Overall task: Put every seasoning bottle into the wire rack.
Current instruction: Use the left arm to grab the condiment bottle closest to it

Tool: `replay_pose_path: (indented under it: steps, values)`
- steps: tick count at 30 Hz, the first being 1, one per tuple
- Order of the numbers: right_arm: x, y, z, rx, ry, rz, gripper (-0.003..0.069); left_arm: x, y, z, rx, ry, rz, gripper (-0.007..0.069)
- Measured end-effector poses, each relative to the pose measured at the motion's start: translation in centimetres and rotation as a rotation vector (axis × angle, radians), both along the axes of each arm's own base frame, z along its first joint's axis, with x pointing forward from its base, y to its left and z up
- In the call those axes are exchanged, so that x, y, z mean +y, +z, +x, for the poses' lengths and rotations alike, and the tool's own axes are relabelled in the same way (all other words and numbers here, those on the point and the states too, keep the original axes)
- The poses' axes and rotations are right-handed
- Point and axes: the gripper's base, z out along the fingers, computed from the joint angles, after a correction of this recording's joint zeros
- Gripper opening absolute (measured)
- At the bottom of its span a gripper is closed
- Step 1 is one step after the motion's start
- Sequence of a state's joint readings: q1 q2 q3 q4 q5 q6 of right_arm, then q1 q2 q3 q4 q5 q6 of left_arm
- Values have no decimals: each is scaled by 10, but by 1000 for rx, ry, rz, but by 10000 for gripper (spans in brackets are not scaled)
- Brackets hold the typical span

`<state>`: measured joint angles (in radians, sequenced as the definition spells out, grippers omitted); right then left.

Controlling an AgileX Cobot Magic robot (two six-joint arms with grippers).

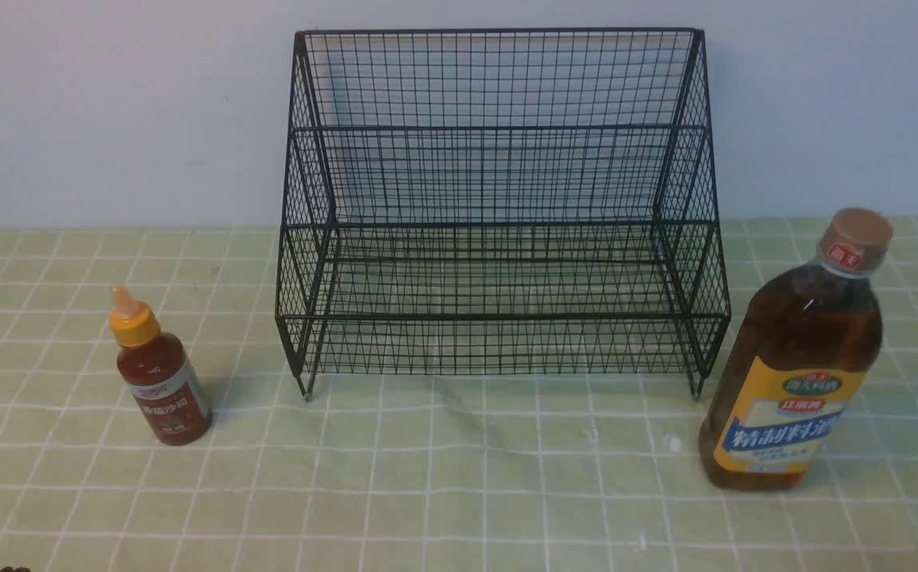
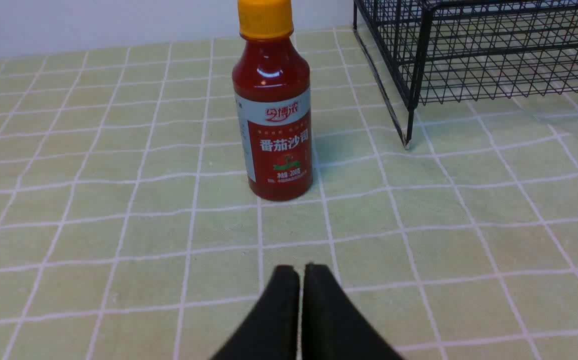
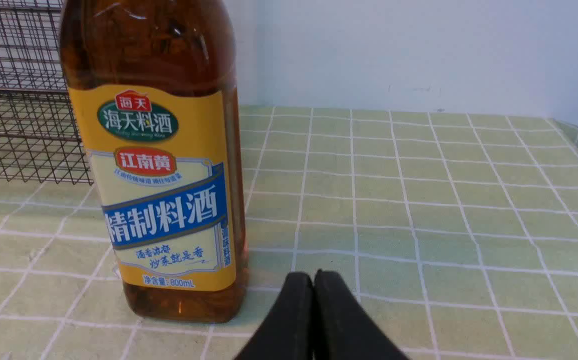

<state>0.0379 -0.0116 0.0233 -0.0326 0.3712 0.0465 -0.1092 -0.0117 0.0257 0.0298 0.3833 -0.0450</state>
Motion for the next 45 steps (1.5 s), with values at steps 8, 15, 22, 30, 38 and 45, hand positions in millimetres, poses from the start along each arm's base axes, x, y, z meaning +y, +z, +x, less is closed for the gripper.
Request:
replay_pose_path:
  steps: [8,15,22,30,38,45]
  values:
    - [0,0,0,0,0,0,-15,0,0,0,0,0,0,-6]
    - [0,0,0,0,0,0,-15,0,0,0,0,0,0,-6]
    - [0,0,0,0,0,0,-15,0,0,0,0,0,0,-6]
    - [0,0,0,0,0,0,-15,0,2,1,-32,-2,23,-6]
    - [0,0,0,0,0,0,-15,-1,48,2,-536,-2,-149,-6]
    - [0,0,0,0,0,0,-15,3,74,-8,-837,6,-226,-6]
